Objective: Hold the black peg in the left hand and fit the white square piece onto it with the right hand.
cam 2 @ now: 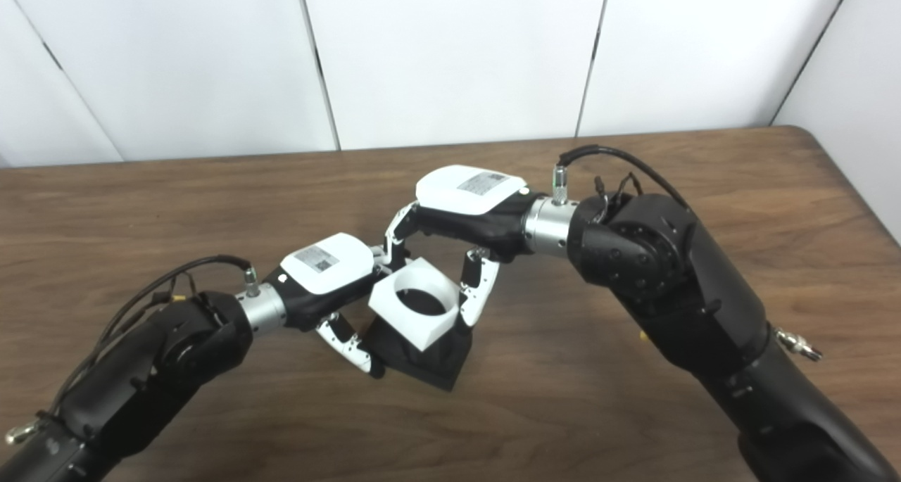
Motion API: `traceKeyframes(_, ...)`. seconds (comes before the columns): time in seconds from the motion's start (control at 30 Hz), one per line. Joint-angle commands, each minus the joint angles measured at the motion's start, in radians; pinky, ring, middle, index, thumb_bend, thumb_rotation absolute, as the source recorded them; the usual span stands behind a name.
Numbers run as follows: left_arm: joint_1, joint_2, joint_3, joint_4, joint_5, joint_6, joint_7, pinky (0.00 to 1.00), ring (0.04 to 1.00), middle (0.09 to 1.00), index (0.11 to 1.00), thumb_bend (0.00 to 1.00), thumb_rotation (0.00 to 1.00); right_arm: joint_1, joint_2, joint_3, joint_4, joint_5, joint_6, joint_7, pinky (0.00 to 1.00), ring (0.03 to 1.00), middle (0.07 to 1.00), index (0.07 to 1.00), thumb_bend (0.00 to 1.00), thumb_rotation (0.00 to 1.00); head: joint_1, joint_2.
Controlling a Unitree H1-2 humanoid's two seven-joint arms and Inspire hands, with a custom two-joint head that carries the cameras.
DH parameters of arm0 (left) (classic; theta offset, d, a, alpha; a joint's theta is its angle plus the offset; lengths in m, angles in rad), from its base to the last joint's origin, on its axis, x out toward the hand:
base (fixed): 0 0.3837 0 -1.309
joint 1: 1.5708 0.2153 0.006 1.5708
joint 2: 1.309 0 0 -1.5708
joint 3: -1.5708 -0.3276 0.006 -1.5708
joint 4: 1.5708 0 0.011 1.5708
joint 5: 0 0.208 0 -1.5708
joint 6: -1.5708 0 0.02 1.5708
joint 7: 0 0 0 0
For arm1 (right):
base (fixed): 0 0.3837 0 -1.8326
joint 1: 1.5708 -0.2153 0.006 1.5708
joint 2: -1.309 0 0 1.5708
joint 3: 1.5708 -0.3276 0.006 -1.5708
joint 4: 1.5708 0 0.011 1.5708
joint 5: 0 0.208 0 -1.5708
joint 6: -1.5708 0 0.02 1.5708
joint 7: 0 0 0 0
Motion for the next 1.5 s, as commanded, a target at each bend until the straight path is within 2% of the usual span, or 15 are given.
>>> traceKeyframes(0.0,0.038,-0.003,-0.05,0.022,0.064,0.003,-0.082,0.81,0.946,0.896,0.492,0.52,0.07,-0.041,0.001,-0.007,-0.001,-0.008,-0.011,-0.024,0.7,0.794,0.771,0.479,0.52,0.13,0.001,0.002)
traceKeyframes(0.23,0.04,-0.001,-0.05,0.011,0.061,0.012,-0.093,0.82,0.949,0.893,0.492,0.52,0.07,-0.043,0.002,0.004,0.006,-0.021,0.003,-0.013,0.71,0.801,0.772,0.479,0.52,0.13,0.002,0.006)
traceKeyframes(0.93,0.044,-0.003,-0.047,0.008,0.059,0.01,-0.091,0.82,0.942,0.887,0.492,0.52,0.07,-0.066,-0.062,0.012,0.032,0.009,-0.048,0.005,0.74,0.794,0.762,0.477,0.52,0.13,-0.002,0.017)
traceKeyframes(1.47,0.045,-0.01,-0.043,0.007,0.06,0.017,-0.089,0.82,0.943,0.888,0.491,0.52,0.07,-0.056,-0.052,0.021,0.036,0.005,-0.052,0.006,0.72,0.797,0.766,0.477,0.52,0.13,0.002,0.02)
